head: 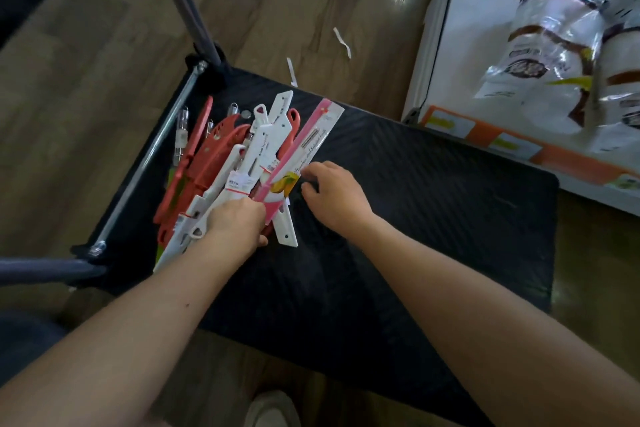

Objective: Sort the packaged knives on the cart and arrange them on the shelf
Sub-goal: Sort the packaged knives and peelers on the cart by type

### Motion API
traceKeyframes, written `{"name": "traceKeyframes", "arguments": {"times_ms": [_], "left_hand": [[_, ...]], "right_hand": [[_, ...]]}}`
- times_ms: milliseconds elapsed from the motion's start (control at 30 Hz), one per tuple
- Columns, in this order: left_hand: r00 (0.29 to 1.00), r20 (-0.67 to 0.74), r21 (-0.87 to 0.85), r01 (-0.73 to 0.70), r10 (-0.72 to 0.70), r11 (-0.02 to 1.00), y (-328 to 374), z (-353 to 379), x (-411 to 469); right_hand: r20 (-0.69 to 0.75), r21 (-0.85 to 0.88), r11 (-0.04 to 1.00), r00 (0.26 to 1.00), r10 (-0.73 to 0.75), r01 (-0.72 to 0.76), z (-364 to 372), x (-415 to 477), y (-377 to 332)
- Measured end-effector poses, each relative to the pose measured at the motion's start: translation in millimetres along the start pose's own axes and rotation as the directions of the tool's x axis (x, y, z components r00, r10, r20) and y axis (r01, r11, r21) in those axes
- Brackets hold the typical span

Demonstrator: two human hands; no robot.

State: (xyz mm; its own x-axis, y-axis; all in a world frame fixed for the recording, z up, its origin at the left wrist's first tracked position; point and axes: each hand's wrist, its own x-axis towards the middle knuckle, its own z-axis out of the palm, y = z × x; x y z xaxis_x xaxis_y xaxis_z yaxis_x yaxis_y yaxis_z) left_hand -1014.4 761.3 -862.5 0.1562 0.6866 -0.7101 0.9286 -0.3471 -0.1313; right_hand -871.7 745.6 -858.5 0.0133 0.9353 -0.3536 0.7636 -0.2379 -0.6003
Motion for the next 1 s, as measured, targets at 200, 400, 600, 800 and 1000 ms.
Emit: {"name": "traceKeyframes", "arguments": {"times_ms": [200,400,600,800,1000], "left_hand": [[0.999,-0.006,-0.111,-0.032,0.032,0.993,-7,-2,13],[0.956,-0.292,-0.527,-0.155,-0.006,0.836,-23,-7,10],[0.913,-0.385,-0.631,-0.155,-0.133,0.760,-28,-18,6],[0.925,-0.369,-0.658,-0.188,-0.095,0.729,-23,-14,14],[0.924,-0.375,-0.602,-0.188,-0.067,0.776,-15,-14,18]], "right_hand": [[-0.086,-0.045,0.999,0.996,-0.022,0.018,-6,16,17],[-0.031,-0.114,0.989,0.995,0.091,-0.094,-8,7,39],[-0.034,-0.018,0.991,0.991,0.131,-0.131,26,0,18],[-0.058,-0.132,0.978,0.986,0.154,-0.161,61,-1,-3],[0.064,0.095,0.951,0.955,0.290,-0.295,60,12,-8]]}}
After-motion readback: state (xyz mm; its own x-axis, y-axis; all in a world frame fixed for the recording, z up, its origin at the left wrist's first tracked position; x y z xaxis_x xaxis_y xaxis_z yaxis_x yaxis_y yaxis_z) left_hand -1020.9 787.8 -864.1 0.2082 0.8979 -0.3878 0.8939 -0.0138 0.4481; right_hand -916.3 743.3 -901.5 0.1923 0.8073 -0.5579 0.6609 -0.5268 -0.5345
